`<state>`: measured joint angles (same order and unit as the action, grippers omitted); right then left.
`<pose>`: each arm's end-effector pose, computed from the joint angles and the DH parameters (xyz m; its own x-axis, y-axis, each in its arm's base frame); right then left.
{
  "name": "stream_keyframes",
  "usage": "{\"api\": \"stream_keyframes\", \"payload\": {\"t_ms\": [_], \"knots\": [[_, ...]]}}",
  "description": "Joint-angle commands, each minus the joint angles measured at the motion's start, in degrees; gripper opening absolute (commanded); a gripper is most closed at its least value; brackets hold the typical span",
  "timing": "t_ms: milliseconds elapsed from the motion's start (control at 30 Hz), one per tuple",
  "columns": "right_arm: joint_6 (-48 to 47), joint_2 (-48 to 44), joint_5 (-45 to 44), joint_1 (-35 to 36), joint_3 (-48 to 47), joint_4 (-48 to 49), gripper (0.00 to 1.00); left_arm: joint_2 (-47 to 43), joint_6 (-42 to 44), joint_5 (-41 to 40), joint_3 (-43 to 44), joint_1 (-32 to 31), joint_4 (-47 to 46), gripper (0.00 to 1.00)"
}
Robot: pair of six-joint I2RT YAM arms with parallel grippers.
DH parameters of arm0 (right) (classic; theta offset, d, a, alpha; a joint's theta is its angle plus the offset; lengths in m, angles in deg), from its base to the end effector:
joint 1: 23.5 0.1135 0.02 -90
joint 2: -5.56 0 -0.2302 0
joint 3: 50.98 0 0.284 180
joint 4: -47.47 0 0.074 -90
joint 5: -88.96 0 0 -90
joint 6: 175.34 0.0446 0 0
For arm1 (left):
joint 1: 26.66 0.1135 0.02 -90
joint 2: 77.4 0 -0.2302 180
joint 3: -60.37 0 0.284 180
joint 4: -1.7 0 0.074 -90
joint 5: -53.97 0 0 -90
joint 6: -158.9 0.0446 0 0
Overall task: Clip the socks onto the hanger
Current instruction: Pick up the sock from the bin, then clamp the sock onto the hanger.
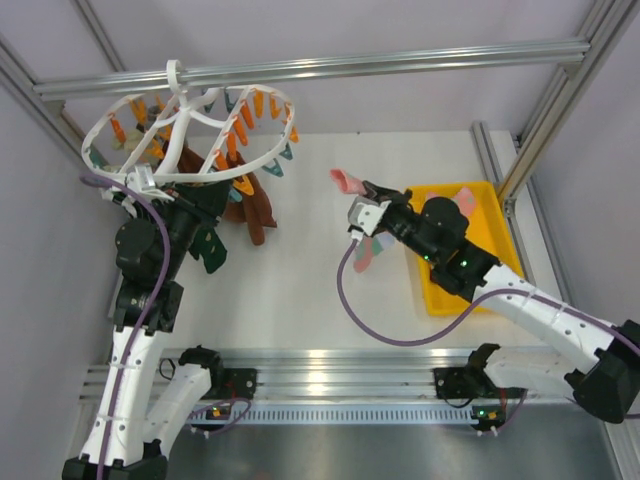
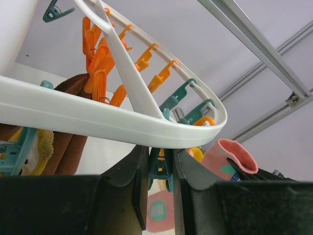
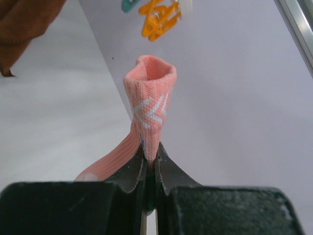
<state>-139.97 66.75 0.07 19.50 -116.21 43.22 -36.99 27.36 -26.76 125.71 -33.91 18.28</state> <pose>0.2268 0.2127 0.3348 0.5660 -0.5869 -0.5789 -0.4051 0.4136 -0.8154 0.2164 -0.0348 0.3996 -0.0796 -0.6496 -0.7561 0.3071 0.7056 -0.6386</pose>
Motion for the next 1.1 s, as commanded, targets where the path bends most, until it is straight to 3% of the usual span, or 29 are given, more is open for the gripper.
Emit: {"api": "stream_keyframes", "payload": {"t_ms": [0,400,1067], "knots": [[-1.4,2.8,-7.3,5.4,-0.7,14.3,0.00,1.2,-3.3,0.1,0.9,0.6,-1.0,0.00],[2.2,19.0,-16.8,21.5,-2.9,30.7,0.00,1.0,-5.7,2.7,-0.5,0.7,-3.2,0.00],[3.9,28.6,-18.3,25.6,-8.5,38.3,0.00,1.4,-6.7,5.3,-2.9,0.7,-5.6,0.00]]}}
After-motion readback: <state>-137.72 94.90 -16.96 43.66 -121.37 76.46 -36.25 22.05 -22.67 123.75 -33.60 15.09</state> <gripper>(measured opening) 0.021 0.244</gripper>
